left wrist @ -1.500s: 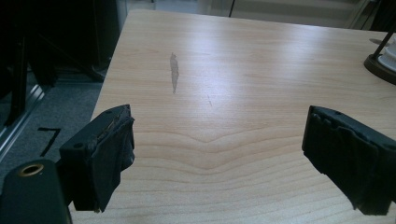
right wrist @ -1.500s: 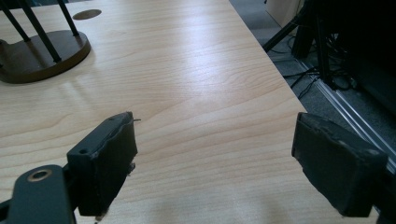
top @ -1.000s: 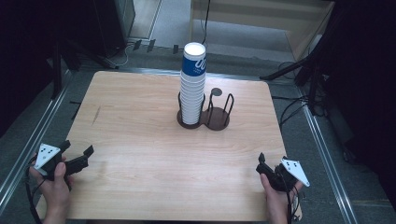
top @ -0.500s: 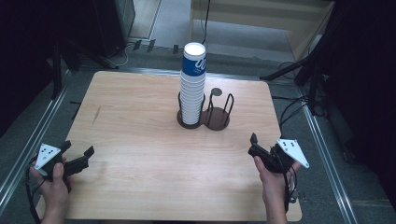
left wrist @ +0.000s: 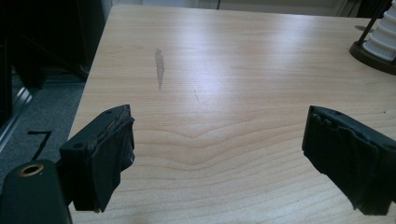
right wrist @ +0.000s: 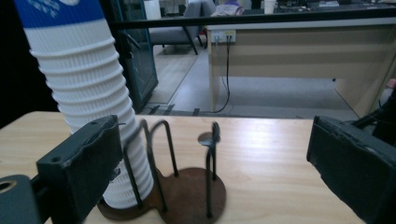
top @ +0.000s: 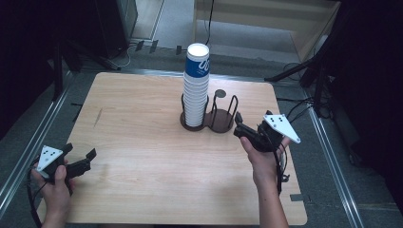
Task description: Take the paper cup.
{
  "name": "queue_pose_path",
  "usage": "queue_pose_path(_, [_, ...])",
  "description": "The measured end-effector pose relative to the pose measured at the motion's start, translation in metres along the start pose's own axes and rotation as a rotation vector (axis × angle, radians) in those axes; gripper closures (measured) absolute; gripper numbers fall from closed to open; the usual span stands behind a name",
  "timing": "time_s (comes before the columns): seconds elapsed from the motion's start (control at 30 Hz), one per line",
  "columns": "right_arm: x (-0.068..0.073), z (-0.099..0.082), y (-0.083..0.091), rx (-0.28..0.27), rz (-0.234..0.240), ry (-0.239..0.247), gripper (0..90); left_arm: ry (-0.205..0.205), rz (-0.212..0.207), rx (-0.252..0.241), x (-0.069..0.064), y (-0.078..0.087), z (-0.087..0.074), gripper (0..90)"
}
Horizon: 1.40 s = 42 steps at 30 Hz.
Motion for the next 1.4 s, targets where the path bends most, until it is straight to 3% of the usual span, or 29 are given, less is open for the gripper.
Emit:
queue_pose_path(0.73, [0.063, 0.023, -0.040, 0.018, 0.127, 0.029, 6.5, 0.014, -0.013, 0.007, 0.001, -0.001, 0.000, 9.9])
queue_pose_path(1.1, [0.079, 0.028, -0.056, 0.023, 0.142, 0.003, 6.6, 0.017, -0.013, 0.009, 0.002, -0.002, 0.001, 9.9])
queue_pose_path(1.4, [0.095, 0.033, -0.072, 0.035, 0.137, 0.021, 6.6, 0.024, -0.012, 0.010, 0.002, -0.003, 0.001, 9.9])
Point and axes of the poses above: each handheld gripper's, and its own axes: y roughly backward along the jaws, z roughly out of its top, x roughly to its left, the point moved 3 cm from there along -y, roughly forward along the jaws, and after that the axes turned 5 degrees about -y, right-handed, at the moved point
